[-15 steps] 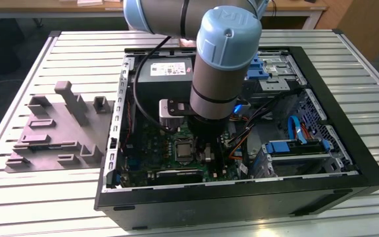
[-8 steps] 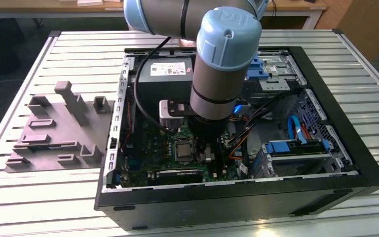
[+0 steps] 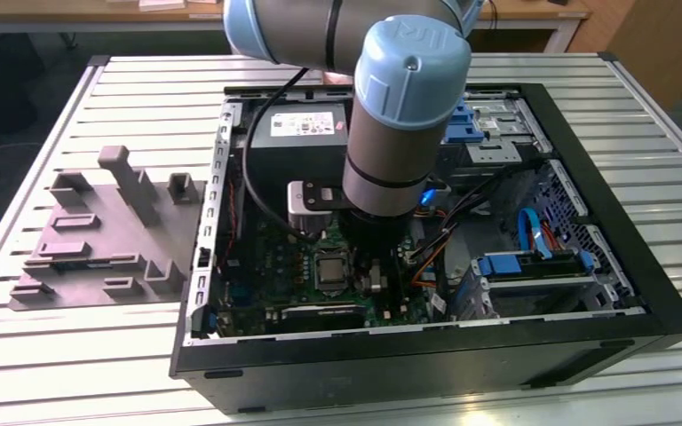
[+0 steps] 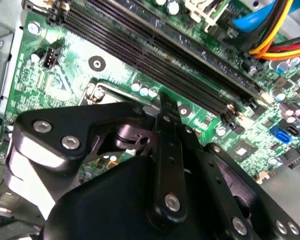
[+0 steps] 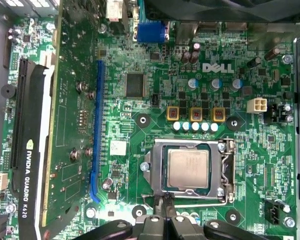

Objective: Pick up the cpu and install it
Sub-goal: 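Install the first cpu locking lever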

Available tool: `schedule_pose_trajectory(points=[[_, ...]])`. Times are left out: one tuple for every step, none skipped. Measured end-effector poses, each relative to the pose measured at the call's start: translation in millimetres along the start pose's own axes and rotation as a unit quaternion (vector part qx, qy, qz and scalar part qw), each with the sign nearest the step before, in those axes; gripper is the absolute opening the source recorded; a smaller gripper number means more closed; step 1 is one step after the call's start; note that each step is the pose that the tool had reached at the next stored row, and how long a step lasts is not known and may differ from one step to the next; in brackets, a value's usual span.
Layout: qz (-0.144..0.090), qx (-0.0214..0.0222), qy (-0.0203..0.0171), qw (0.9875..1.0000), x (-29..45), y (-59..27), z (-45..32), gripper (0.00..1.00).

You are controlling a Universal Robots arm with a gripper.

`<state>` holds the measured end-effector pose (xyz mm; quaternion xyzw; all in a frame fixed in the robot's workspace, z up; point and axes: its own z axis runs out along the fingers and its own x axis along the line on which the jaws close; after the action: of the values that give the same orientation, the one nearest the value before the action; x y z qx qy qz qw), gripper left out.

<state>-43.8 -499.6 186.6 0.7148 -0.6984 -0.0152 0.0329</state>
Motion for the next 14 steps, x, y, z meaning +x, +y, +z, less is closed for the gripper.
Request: schedule_pose_trajectory(points=[[0.0,0.0,0.0001,1.0,0.0,0.0,0.0,0.11],[0.0,-0.0001,0.0002,1.0,0.0,0.0,0.0,0.11],[0.0,-0.0001,0.0004,1.0,0.1,0.0,0.0,0.11],[0.0,-0.0001,0.0003,1.0,0.1,0.0,0.0,0.11],[-0.001,-0.0001,0.0004,1.0,0.1,0.0,0.0,0.11],[-0.001,-0.0001,0.0003,1.0,0.1,0.2,0.1,0.11],[-0.001,-0.0001,0.0003,1.0,0.1,0.2,0.1,0.11],[-0.001,-0.0001,0.0003,1.0,0.1,0.3,0.1,0.11],[-0.001,-0.0001,0.0002,1.0,0.0,0.4,0.0,0.11],[-0.001,0.0,0.0001,1.0,0.0,0.4,-0.5,0.11],[0.0,0.0,-0.0001,1.0,0.0,0.5,-1.3,0.11],[0.0,0.0,-0.0002,1.0,0.0,0.6,-2.2,0.11],[0.0,0.0,-0.0002,1.0,0.0,0.7,-3.5,0.11],[-0.001,0.0,0.0,1.0,0.1,0.8,-5.2,0.11]])
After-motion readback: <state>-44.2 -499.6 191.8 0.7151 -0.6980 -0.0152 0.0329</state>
